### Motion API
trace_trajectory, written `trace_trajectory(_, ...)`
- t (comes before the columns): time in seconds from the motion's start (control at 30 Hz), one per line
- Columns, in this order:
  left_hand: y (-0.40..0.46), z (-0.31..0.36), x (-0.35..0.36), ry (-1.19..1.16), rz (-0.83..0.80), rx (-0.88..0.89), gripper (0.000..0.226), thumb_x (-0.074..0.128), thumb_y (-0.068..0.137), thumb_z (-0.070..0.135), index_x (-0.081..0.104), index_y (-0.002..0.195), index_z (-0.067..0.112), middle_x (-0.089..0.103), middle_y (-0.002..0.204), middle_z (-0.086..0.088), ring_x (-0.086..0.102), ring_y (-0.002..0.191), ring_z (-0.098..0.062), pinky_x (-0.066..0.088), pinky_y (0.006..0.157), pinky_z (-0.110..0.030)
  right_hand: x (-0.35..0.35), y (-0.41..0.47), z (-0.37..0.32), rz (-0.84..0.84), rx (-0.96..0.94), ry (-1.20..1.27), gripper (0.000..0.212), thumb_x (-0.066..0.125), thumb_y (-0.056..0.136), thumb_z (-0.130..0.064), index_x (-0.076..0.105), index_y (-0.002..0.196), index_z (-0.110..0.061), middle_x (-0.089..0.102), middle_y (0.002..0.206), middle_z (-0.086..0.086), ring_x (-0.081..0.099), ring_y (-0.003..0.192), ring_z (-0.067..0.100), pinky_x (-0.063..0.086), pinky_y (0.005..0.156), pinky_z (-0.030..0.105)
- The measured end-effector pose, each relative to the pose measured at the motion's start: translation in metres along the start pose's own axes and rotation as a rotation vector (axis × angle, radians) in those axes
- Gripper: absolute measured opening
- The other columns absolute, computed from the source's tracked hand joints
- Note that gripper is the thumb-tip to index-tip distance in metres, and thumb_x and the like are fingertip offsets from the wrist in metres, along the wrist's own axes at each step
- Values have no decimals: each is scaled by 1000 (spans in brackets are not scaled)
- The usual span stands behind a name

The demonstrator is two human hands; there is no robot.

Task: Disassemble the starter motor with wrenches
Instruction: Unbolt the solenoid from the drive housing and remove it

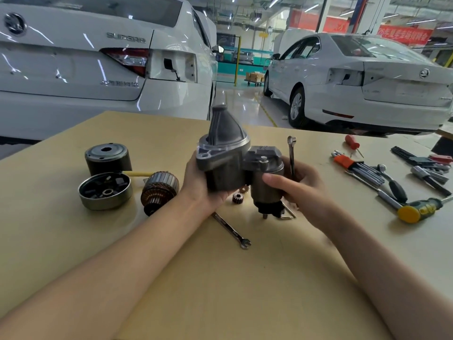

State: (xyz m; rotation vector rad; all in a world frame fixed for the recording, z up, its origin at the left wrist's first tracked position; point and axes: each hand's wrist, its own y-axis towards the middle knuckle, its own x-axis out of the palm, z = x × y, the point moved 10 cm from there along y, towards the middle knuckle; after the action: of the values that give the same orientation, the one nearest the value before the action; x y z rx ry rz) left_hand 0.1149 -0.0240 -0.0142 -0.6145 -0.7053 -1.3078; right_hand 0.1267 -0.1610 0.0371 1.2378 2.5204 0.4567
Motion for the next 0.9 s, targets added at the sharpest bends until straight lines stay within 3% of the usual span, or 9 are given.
trace_trajectory(0.13,2,1,-1,41,5,-20,39,57,78,44,70,103,18,66,113,-10,66,93,-27,50,94,-45,3,-2,0,-36,-4,37,24,66,82,-10,76,91,-30,69,72,-15,63,62,-4,42,52,3)
trace_trajectory(0.23,0,-10,2,46,-62,-139,39,61,67,46,77,87,17,71,106,-11,68,93,-30,46,98,-53,2,-2,0,-41,3,44,31,63,83,-8,76,91,-35,71,75,-15,65,67,-4,43,54,3)
trace_trajectory(0.47,-6,-28,0,-19,-103,-346,53,60,77,54,78,94,6,70,108,-20,69,90,-39,56,82,-50,-8,-4,10,-6,52,72,25,70,69,-26,75,92,-35,72,80,-11,68,75,1,48,57,10)
trace_trajectory(0.6,-8,-29,1,4,-125,-370,70,45,88,67,77,100,5,69,112,-21,69,94,-39,58,79,-49,-16,-2,19,45,102,70,31,70,64,-35,75,94,-37,73,88,-8,68,84,7,55,69,22)
trace_trajectory(0.7,-11,-27,6,84,-142,-357,77,38,86,74,77,100,9,69,109,-19,69,87,-37,60,74,-46,-21,-1,23,79,128,84,28,70,68,-32,75,96,-37,74,97,-3,69,93,12,55,73,26)
trace_trajectory(0.77,-13,-28,7,105,-114,-346,78,37,86,74,78,94,8,71,101,-21,70,77,-39,61,60,-43,-22,0,24,89,140,119,22,67,77,-27,75,95,-36,74,99,-1,69,96,13,55,71,22)
trace_trajectory(0.83,-12,-28,7,91,-55,-312,73,39,88,69,78,90,7,72,95,-22,71,69,-41,58,48,-39,-24,2,24,106,164,129,18,65,79,-27,77,92,-34,75,95,-2,71,91,12,55,68,18)
trace_trajectory(0.9,-11,-26,6,93,4,-266,68,41,89,65,76,100,8,73,94,-21,70,66,-41,56,43,-36,-29,5,28,161,223,111,16,70,77,-36,78,86,-26,73,81,-3,68,72,11,51,56,17)
